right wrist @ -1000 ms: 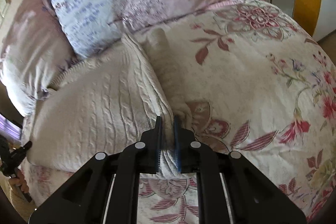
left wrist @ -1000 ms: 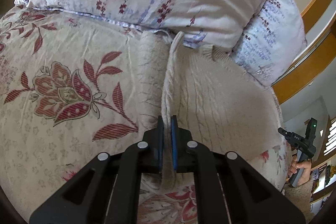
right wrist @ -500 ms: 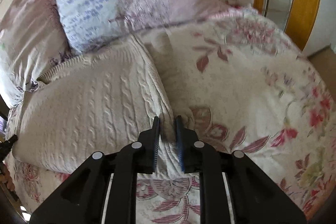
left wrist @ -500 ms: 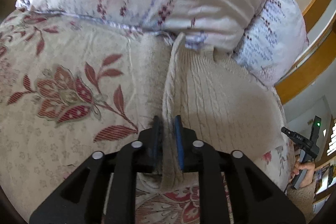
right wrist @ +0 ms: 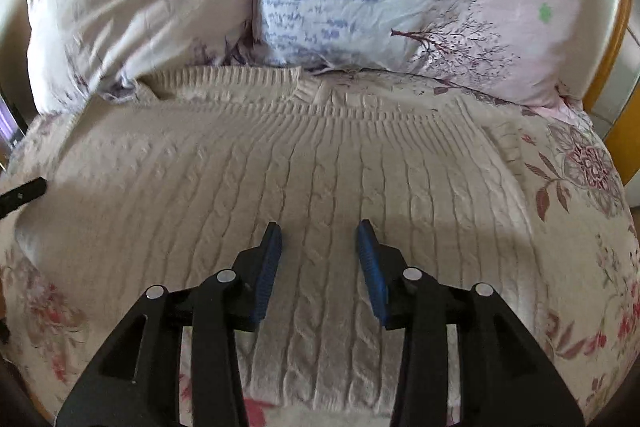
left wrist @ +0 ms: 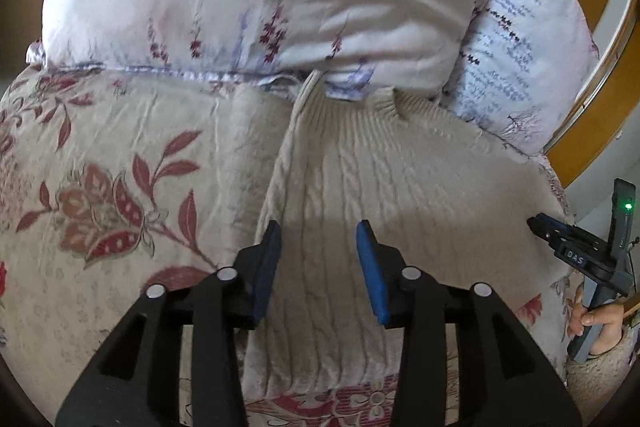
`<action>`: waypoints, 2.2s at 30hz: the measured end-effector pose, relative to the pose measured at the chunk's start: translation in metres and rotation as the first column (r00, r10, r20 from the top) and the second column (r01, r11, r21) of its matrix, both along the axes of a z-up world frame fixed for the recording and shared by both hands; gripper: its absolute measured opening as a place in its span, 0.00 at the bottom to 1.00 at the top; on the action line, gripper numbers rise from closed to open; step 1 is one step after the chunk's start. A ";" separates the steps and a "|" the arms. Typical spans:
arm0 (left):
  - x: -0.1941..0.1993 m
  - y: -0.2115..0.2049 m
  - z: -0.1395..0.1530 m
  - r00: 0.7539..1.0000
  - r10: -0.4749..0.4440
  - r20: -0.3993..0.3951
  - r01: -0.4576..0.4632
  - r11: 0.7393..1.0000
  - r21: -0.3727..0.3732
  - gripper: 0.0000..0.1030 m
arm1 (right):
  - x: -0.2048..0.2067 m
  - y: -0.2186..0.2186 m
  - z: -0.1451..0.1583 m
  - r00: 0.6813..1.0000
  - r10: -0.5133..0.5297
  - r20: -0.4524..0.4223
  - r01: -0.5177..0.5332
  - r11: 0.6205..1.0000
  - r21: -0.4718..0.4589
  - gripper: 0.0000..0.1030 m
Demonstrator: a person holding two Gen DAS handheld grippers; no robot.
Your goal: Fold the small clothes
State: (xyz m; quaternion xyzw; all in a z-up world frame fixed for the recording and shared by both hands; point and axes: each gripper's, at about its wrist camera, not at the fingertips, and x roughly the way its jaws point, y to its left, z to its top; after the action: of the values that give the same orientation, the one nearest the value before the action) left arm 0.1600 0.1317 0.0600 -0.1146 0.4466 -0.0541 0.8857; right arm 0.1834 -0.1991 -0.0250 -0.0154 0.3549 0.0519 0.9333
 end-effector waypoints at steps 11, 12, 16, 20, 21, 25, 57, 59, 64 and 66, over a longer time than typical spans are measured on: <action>-0.011 0.037 0.018 0.995 0.098 0.027 -0.089 0.972 -0.216 0.54 | -0.005 0.013 0.015 0.999 0.033 0.037 -0.036 0.995 0.089 0.43; -0.007 0.047 0.021 0.992 0.125 0.018 -0.116 0.959 -0.257 0.55 | -0.005 0.018 0.016 0.998 0.046 0.040 -0.050 0.995 0.091 0.44; 0.007 0.070 0.020 0.983 0.182 -0.035 -0.183 0.933 -0.308 0.60 | 0.001 0.043 0.014 0.994 0.100 0.037 -0.103 0.991 0.090 0.50; 0.021 0.076 0.007 0.978 0.181 -0.101 -0.204 0.923 -0.325 0.61 | 0.009 0.062 0.010 0.992 0.127 0.025 -0.129 0.987 0.100 0.50; 0.024 0.075 0.004 0.978 0.176 -0.111 -0.204 0.923 -0.326 0.61 | 0.010 0.066 0.009 0.991 0.129 0.026 -0.131 0.987 0.096 0.50; 0.032 0.065 -0.004 0.981 0.148 -0.127 -0.182 0.925 -0.334 0.61 | 0.013 0.081 0.009 0.989 0.143 0.034 -0.145 0.987 0.063 0.50; 0.042 0.029 0.006 0.989 0.107 -0.100 -0.140 0.886 -0.441 0.18 | 0.015 0.090 -0.005 0.983 0.182 0.035 -0.182 0.983 -0.010 0.52; 0.041 0.022 0.018 0.994 0.088 -0.066 -0.108 0.882 -0.458 0.17 | 0.015 0.089 -0.005 0.983 0.183 0.035 -0.183 0.983 -0.009 0.52; 0.040 0.003 0.037 0.997 0.077 -0.011 -0.071 0.853 -0.517 0.16 | 0.015 0.089 -0.005 0.982 0.184 0.036 -0.184 0.983 -0.006 0.52; 0.040 -0.003 0.041 0.997 0.076 -0.003 -0.066 0.837 -0.543 0.15 | 0.014 0.089 -0.005 0.982 0.185 0.037 -0.185 0.983 -0.005 0.52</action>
State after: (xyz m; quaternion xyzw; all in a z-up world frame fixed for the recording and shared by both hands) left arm 0.1999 0.1291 0.1009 -0.3763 0.4004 -0.1465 0.8226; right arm 0.1975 -0.1098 -0.0303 -0.0501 0.3343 0.1375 0.9310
